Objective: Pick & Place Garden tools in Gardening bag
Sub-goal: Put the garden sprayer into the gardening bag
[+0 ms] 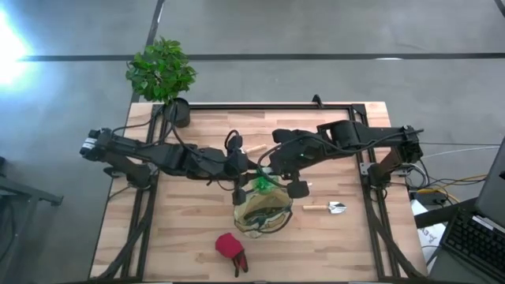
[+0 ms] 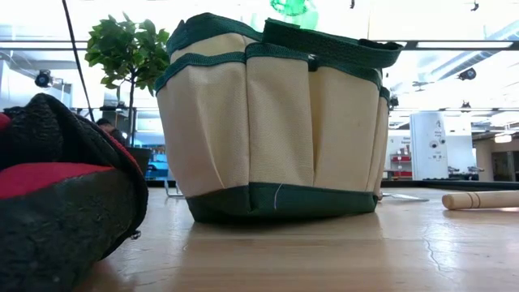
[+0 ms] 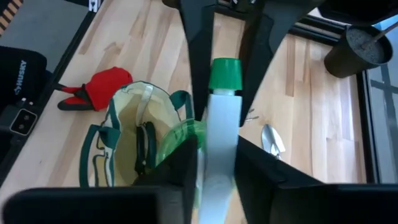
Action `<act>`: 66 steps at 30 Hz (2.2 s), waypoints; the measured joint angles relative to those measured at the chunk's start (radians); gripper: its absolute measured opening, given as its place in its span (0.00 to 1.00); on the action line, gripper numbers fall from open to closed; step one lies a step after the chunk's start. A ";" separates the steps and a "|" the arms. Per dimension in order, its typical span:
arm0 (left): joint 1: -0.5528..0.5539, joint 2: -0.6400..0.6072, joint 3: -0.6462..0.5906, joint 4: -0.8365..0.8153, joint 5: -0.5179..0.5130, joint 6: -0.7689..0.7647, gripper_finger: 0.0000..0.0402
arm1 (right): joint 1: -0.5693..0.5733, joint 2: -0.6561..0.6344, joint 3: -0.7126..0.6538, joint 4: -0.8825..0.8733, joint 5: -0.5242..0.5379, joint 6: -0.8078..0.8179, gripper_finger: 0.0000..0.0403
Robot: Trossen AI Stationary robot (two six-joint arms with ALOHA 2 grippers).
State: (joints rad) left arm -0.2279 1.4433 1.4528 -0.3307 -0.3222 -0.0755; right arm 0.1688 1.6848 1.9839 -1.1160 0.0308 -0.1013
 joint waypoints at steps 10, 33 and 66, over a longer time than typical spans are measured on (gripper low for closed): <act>0.001 -0.007 0.000 -0.057 -0.014 0.010 0.14 | 0.002 -0.014 0.015 -0.112 -0.005 0.052 0.41; -0.186 -0.076 -0.104 0.074 -0.184 -0.072 0.14 | 0.002 -0.230 -0.099 -0.238 0.263 0.259 0.40; -0.379 -0.097 -0.587 0.512 -0.539 -0.606 0.14 | 0.000 -0.500 -0.490 -0.073 0.471 0.307 0.43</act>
State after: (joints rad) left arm -0.6068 1.3460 0.8655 0.1810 -0.8615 -0.6811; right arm 0.1692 1.1847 1.4940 -1.1886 0.5018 0.2055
